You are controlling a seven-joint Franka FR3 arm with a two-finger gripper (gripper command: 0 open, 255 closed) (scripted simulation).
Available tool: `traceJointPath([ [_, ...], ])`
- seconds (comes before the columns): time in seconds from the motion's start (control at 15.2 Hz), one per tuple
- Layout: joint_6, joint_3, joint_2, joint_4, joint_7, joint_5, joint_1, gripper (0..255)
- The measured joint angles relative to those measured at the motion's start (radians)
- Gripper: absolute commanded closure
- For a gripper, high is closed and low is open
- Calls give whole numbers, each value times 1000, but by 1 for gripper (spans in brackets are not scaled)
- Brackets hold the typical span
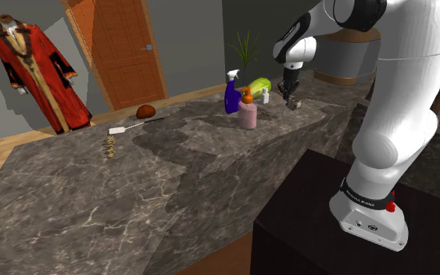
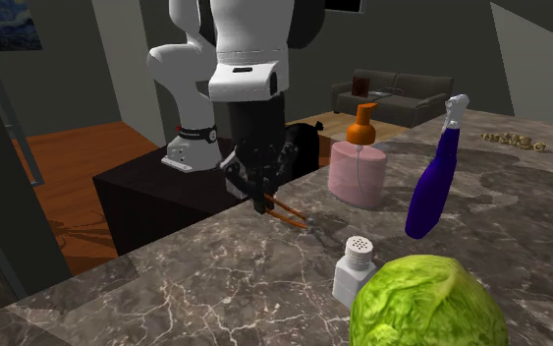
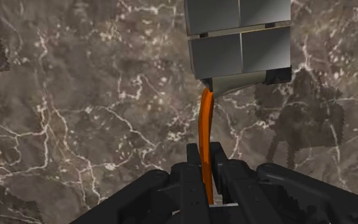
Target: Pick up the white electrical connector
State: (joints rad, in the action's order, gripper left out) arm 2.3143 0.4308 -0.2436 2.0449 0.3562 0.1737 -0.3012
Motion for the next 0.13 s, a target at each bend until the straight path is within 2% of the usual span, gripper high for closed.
traceJointPath([
  [0.13,-19,3,12,-9,-7,-9,3,255],
])
